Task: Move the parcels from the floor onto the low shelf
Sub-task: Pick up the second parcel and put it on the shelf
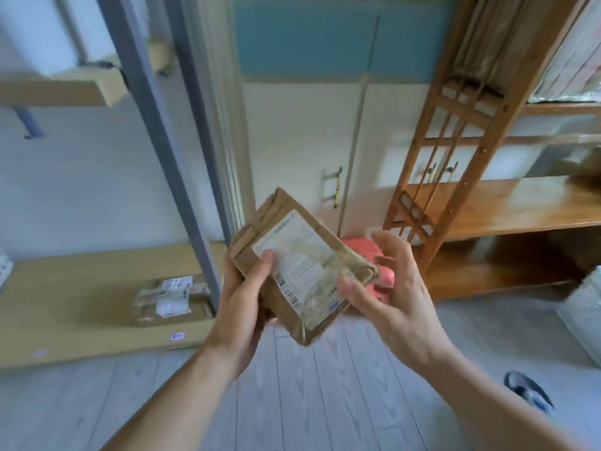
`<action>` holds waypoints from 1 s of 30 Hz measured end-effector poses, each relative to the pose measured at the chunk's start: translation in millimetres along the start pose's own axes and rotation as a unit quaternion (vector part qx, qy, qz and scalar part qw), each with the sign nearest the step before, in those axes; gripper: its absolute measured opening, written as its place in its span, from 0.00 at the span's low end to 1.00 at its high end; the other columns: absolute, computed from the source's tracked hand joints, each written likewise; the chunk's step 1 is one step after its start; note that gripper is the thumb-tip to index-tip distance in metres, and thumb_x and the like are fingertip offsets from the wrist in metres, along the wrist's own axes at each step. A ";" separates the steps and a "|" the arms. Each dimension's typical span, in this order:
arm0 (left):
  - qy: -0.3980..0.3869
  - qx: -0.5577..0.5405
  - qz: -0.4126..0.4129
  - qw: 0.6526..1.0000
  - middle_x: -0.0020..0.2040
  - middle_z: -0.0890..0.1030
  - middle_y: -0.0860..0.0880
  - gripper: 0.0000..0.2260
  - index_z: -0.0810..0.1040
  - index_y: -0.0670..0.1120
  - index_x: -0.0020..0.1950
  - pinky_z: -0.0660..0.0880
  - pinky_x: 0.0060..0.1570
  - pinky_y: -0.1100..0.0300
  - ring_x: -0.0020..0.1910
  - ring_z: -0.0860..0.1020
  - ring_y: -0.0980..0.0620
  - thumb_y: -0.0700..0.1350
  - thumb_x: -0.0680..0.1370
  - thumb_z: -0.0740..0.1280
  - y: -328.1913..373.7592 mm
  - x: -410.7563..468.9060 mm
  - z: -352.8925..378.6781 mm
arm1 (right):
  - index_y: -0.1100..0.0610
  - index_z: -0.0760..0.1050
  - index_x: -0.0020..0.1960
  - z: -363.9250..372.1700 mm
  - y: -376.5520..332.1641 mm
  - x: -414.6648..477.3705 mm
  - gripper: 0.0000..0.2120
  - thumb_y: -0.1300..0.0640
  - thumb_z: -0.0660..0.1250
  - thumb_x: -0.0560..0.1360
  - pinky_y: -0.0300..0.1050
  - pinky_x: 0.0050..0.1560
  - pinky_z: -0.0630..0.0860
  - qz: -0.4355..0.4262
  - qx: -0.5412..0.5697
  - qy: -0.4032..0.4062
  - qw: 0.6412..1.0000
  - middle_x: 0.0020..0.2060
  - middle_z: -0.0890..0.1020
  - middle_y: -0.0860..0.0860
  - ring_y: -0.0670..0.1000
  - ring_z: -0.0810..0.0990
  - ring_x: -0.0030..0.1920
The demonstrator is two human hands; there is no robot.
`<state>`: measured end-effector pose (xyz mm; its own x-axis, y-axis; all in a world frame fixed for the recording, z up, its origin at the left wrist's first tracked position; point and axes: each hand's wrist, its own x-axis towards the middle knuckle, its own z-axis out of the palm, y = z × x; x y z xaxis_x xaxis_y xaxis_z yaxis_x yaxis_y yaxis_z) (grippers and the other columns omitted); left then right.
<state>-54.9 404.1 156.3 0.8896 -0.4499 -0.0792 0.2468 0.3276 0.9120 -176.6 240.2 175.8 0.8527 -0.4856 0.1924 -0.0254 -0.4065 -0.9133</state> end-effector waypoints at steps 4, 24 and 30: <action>-0.035 0.004 0.040 0.999 0.63 0.84 0.52 0.22 0.68 0.57 0.73 0.77 0.58 0.47 0.62 0.82 0.51 0.57 0.79 0.64 50.2 -23.9 -50.2 | 0.49 0.69 0.65 53.2 -40.4 -16.6 0.27 0.50 0.77 0.70 0.70 0.54 0.82 0.072 0.181 -0.122 0.973 0.57 0.86 0.57 0.61 0.86 0.55; 0.070 0.157 0.034 0.985 0.56 0.86 0.55 0.42 0.55 0.71 0.75 0.76 0.56 0.50 0.59 0.83 0.54 0.56 0.67 0.74 90.7 -46.1 -223.7 | 0.50 0.76 0.72 211.0 -58.2 59.1 0.23 0.44 0.65 0.80 0.51 0.48 0.82 0.130 0.356 -0.273 0.885 0.57 0.87 0.52 0.52 0.87 0.53; 0.197 -0.060 0.053 0.977 0.58 0.86 0.46 0.18 0.80 0.50 0.58 0.80 0.54 0.41 0.55 0.85 0.47 0.50 0.70 0.78 87.6 -27.1 -241.6 | 0.54 0.71 0.71 272.1 -63.0 78.9 0.35 0.54 0.82 0.67 0.48 0.42 0.82 0.144 0.367 -0.209 0.895 0.49 0.86 0.55 0.50 0.86 0.41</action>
<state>35.5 645.6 141.2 0.9856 -0.0610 -0.1580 0.1682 0.4600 0.8719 34.2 438.1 150.8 0.9906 -0.0936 -0.0997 -0.0570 0.3803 -0.9231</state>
